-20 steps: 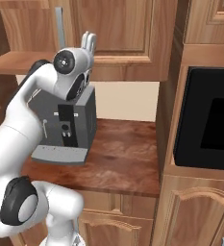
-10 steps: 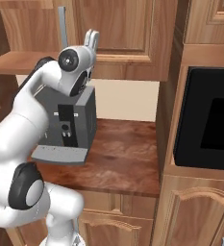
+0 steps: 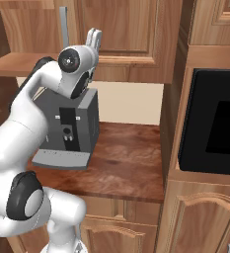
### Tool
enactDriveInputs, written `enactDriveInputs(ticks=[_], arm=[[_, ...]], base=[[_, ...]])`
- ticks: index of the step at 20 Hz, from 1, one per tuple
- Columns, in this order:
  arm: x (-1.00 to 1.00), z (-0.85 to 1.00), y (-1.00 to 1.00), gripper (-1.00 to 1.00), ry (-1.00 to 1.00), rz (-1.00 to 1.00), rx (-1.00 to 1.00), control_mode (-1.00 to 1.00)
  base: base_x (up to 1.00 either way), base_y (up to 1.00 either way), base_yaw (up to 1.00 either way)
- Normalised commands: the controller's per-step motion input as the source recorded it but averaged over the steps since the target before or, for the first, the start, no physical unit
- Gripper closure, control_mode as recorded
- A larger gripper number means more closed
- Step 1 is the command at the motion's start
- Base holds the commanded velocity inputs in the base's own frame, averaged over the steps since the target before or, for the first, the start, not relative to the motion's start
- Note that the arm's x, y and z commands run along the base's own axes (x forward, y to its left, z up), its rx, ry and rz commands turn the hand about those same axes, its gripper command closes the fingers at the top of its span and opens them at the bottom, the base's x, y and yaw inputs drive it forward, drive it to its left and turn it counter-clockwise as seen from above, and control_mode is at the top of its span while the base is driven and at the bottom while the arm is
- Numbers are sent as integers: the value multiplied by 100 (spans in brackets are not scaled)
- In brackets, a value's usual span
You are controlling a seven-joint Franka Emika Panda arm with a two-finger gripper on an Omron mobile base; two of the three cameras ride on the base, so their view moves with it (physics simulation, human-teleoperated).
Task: Close all open cabinet doors.
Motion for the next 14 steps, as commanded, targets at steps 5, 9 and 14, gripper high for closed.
enactDriveInputs(ticks=[5,9,14], arm=[[-94,0,-2,-100,3,0,0,-100],[-100,7,-7,-100,0,0,0,-100],[-100,21,0,-100,4,0,0,-100]], base=[[0,0,0],[0,0,0],[0,0,0]])
